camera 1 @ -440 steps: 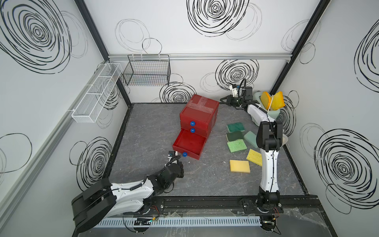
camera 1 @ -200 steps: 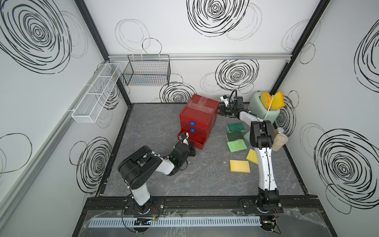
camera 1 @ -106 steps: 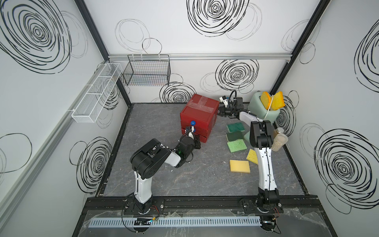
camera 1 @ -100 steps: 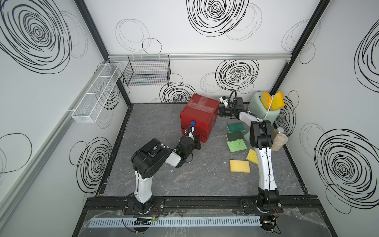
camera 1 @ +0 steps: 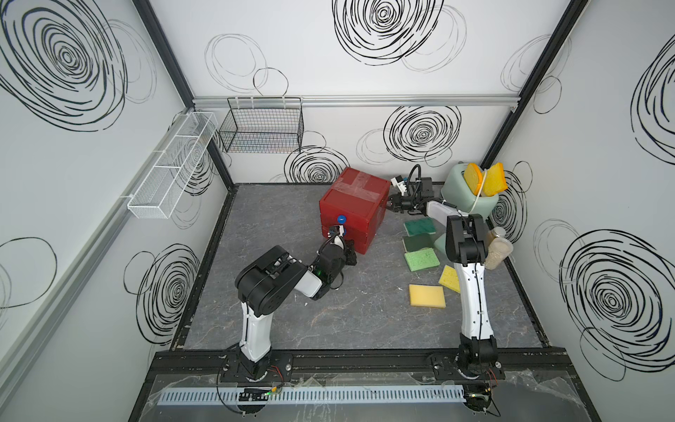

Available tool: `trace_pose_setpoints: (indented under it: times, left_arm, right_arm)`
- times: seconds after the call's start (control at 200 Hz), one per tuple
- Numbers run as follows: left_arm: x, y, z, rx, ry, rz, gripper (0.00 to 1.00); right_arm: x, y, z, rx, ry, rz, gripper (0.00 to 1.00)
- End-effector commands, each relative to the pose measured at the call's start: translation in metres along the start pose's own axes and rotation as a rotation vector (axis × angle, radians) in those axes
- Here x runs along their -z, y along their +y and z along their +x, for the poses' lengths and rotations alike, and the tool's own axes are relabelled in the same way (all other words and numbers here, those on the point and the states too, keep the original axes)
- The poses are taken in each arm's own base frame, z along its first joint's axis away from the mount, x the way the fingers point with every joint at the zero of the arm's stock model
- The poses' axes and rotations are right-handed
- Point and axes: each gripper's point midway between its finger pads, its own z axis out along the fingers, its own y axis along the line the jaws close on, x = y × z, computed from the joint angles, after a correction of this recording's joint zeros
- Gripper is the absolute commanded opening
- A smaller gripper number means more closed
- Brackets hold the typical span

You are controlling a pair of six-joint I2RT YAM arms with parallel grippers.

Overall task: Take the sponge out of the drawer
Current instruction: Close the drawer in the storage box, then reset both arms

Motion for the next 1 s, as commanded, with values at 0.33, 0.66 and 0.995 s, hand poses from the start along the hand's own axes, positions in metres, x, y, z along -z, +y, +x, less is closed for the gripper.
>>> trace_pose_setpoints:
  times: [0.33,0.66,0.995]
  left_arm:
    - [0.062,-0.017,-0.03,-0.104,-0.095,0.035,0.55]
    - [0.145,0.013,-0.077,-0.256,-0.175,-0.136,0.98]
    - [0.198,0.124,-0.154,-0.285,-0.364,-0.461,0.98]
  right_arm:
    - [0.07,0.038,-0.065,0.086,-0.172,0.134,0.0]
    - [0.142,0.084,-0.053,0.262,-0.281,0.521,0.99]
    - [0.232,0.116,0.059,0.482,-0.543,0.921,0.99]
